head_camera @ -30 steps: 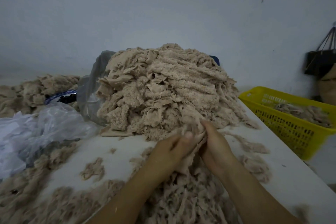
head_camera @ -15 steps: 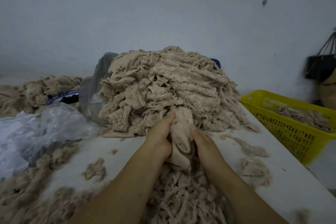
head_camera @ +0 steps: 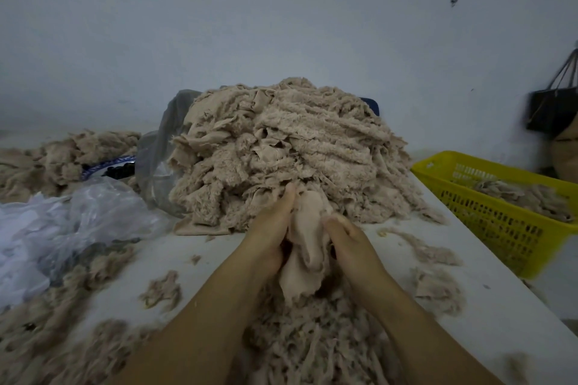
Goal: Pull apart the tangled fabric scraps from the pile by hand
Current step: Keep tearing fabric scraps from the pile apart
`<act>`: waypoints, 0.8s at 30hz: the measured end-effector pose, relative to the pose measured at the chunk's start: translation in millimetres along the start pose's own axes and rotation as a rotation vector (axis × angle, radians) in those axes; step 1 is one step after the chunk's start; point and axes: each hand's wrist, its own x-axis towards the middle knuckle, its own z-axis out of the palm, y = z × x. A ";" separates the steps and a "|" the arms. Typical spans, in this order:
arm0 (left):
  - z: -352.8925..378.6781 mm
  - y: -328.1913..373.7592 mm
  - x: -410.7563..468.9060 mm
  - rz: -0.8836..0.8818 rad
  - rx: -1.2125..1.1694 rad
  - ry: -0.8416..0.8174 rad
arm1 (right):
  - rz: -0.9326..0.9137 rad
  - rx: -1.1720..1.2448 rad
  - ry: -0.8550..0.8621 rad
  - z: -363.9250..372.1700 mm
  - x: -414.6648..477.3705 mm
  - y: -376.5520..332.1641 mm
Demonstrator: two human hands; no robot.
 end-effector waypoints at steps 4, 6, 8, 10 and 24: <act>-6.5 -5.8 -7.7 -0.038 -0.054 -0.102 | -0.069 -0.097 -0.107 7.5 -3.3 0.4; -10.1 -7.2 -10.5 -0.037 -0.174 -0.063 | -0.065 -0.134 -0.152 9.3 -3.0 2.2; -15.2 -9.2 -10.3 -0.039 -0.265 -0.059 | -0.063 -0.158 -0.160 10.2 -2.5 4.0; -20.7 -13.8 -9.8 -0.037 -0.240 -0.076 | -0.030 -0.135 -0.129 10.8 -2.1 4.0; -19.2 -24.0 -18.9 0.201 0.061 -0.175 | 0.005 0.363 0.038 0.0 4.9 -0.8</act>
